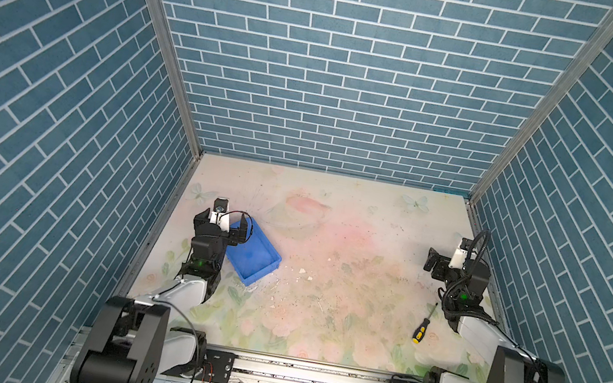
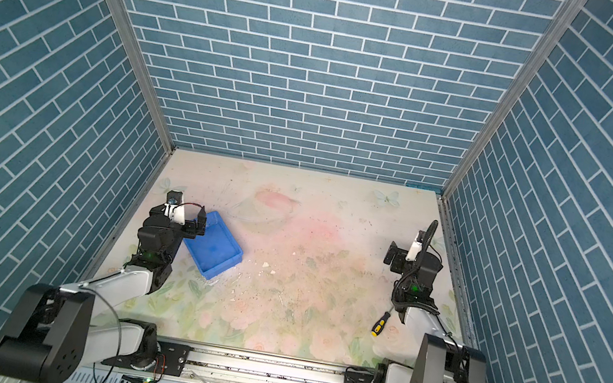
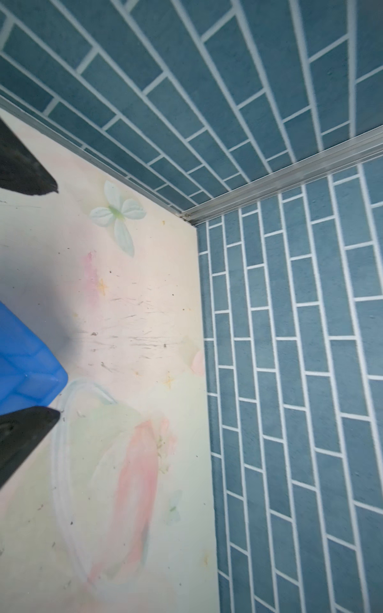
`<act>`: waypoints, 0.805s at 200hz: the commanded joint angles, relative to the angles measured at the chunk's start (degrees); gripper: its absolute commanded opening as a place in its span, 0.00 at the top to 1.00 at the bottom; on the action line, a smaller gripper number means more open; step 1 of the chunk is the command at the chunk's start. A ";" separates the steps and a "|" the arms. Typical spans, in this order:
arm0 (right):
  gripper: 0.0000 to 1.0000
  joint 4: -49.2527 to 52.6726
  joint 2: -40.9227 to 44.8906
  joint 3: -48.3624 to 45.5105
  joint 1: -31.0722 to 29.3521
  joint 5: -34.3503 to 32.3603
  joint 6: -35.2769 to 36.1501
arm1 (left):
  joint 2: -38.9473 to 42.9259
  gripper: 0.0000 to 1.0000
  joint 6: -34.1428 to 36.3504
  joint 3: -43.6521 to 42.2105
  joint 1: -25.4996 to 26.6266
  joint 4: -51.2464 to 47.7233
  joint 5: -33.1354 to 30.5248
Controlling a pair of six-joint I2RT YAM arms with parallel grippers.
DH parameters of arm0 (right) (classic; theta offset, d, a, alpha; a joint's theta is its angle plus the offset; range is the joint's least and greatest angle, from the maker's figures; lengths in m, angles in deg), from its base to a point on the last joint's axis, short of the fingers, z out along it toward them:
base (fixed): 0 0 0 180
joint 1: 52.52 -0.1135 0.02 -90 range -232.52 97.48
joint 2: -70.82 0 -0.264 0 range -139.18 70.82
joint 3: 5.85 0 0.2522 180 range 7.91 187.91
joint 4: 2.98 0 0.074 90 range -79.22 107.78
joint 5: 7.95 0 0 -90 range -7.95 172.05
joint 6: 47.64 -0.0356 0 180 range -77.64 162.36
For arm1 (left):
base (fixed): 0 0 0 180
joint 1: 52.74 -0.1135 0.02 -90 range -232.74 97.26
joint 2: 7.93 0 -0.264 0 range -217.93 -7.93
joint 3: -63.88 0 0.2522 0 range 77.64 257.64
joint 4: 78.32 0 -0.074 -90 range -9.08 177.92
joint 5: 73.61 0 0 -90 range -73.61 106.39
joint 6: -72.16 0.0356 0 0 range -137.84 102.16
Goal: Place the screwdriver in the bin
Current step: 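Move the right gripper toward the yellow-black screwdriver while the left arm lifts, then lower the right gripper onto the screwdriver shaft and close it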
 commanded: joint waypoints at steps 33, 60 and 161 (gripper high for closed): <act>0.01 18.33 10.92 5.27 -0.23 0.93 -7.61 | 8.92 0.00 3.15 4.50 9.32 -13.76 -0.31; 0.01 31.38 15.05 8.98 -0.30 -0.43 -10.25 | 9.42 0.00 5.46 6.36 17.41 -16.84 -0.81; 0.01 61.23 17.01 16.65 -0.03 -6.24 -20.91 | -0.42 0.00 12.32 14.99 35.64 -21.15 18.14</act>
